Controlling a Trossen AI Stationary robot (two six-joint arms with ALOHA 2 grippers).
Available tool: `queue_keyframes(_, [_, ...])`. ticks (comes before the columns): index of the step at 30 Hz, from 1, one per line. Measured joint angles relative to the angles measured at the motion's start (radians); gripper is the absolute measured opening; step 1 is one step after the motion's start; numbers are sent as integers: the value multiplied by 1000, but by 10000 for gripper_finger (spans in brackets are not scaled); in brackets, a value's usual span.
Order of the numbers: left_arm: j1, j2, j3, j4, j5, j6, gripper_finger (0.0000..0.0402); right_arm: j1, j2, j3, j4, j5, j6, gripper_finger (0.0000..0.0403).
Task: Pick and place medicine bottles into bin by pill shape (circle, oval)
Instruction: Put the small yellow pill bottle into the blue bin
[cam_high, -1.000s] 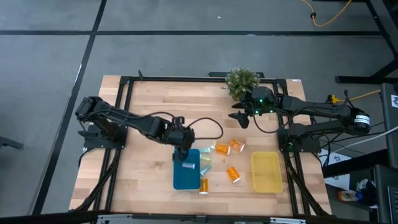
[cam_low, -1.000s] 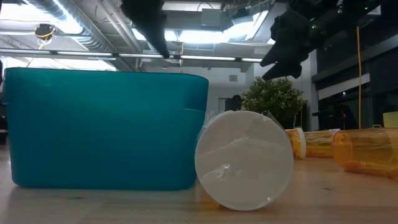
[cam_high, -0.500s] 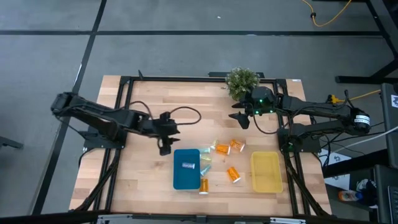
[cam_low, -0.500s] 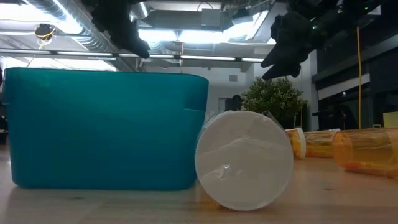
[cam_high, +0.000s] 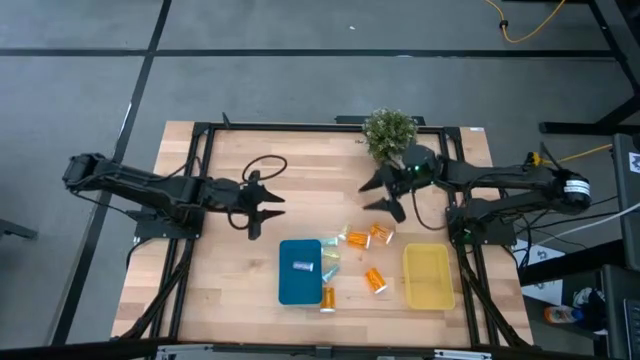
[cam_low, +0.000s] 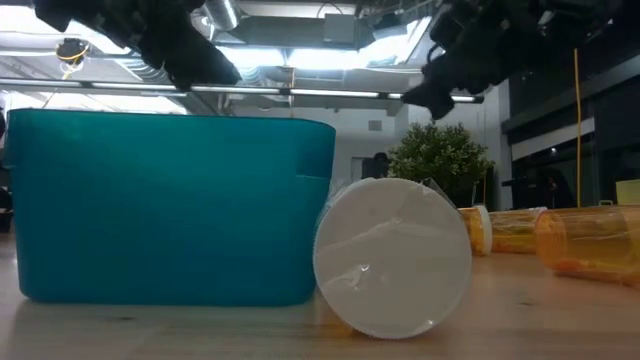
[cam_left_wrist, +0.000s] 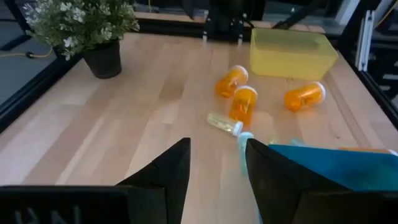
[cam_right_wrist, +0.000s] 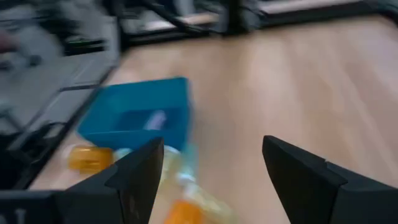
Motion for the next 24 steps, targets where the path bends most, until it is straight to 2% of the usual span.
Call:
queue_keyframes(2, [5,2,-4,4,-1,-1,147,37,46,-5,39,6,-6,276])
queue_keyframes(11, [10,9,-3,5,0,-7,147,148,257,-5,70,181,2,276])
queue_keyframes(20, [10,9,-3,-12,3,9,147,151,349,5,59,196,-143,276])
queue_keyframes(24, [20,9,-3,7,121,51,147,152,408,79,-17,259,-203,276])
